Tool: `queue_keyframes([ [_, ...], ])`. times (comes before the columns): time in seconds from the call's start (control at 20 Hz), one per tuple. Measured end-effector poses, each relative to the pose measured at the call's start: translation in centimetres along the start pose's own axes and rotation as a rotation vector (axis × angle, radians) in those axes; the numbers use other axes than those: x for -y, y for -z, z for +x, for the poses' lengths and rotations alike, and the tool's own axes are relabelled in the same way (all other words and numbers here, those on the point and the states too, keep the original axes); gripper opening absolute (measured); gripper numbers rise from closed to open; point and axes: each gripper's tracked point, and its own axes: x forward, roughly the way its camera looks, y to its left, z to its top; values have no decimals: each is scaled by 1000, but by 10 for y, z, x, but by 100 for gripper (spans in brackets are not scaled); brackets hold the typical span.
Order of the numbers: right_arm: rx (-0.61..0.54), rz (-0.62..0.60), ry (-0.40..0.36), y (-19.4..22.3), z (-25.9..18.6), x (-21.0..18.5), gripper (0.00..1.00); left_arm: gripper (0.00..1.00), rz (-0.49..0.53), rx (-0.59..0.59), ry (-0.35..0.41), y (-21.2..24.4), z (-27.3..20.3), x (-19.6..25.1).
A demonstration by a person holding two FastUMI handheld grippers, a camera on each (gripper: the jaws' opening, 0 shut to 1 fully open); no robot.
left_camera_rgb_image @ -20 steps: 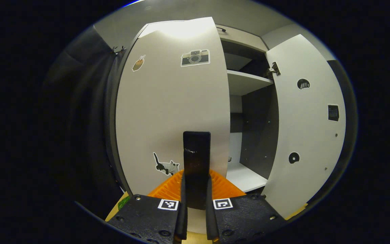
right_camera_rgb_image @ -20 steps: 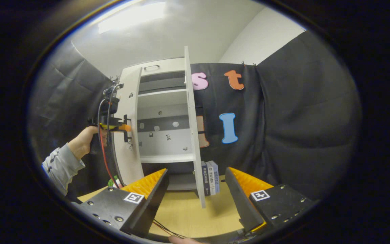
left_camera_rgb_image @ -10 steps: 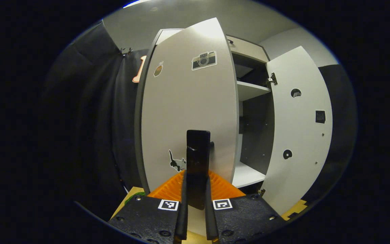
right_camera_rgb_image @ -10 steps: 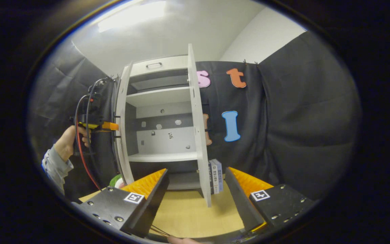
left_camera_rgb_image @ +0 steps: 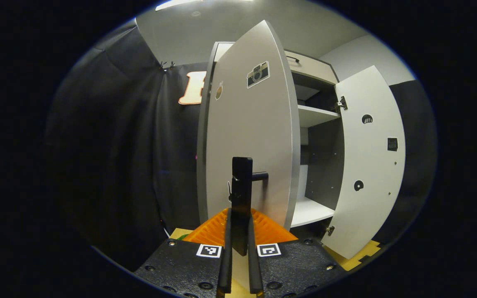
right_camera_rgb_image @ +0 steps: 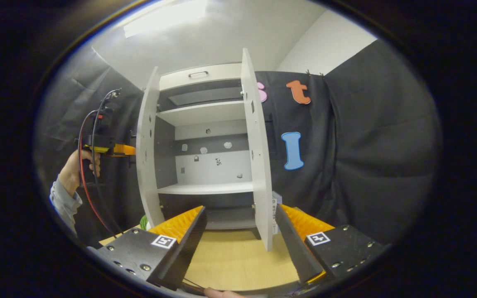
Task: Open the right door of the double-door shoe cabinet with the right hand, and open the left door with the left hand.
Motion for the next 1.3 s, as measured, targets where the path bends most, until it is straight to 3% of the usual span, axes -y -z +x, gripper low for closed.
queue_keyframes([
  [0.5,-4,-29,-30,3,6,-29,98,2,18,8,-124,2,-9,-79],
  [0.85,-22,-39,-44,10,14,-47,99,1,13,16,-25,4,-11,-86],
  [1.0,-21,-51,-49,9,13,-50,94,1,17,21,-21,3,-11,-86],
  [1.05,-20,-55,-52,9,12,-52,99,3,13,23,-21,2,-12,-86],
  [1.1,-18,-59,-54,9,11,-53,94,1,14,24,-24,4,-11,-86],
  [1.25,-21,-57,-67,9,11,-56,100,3,7,23,-42,4,-12,-88],
  [1.3,-19,-49,-80,9,10,-59,94,3,-14,5,-56,9,-14,-90],
])
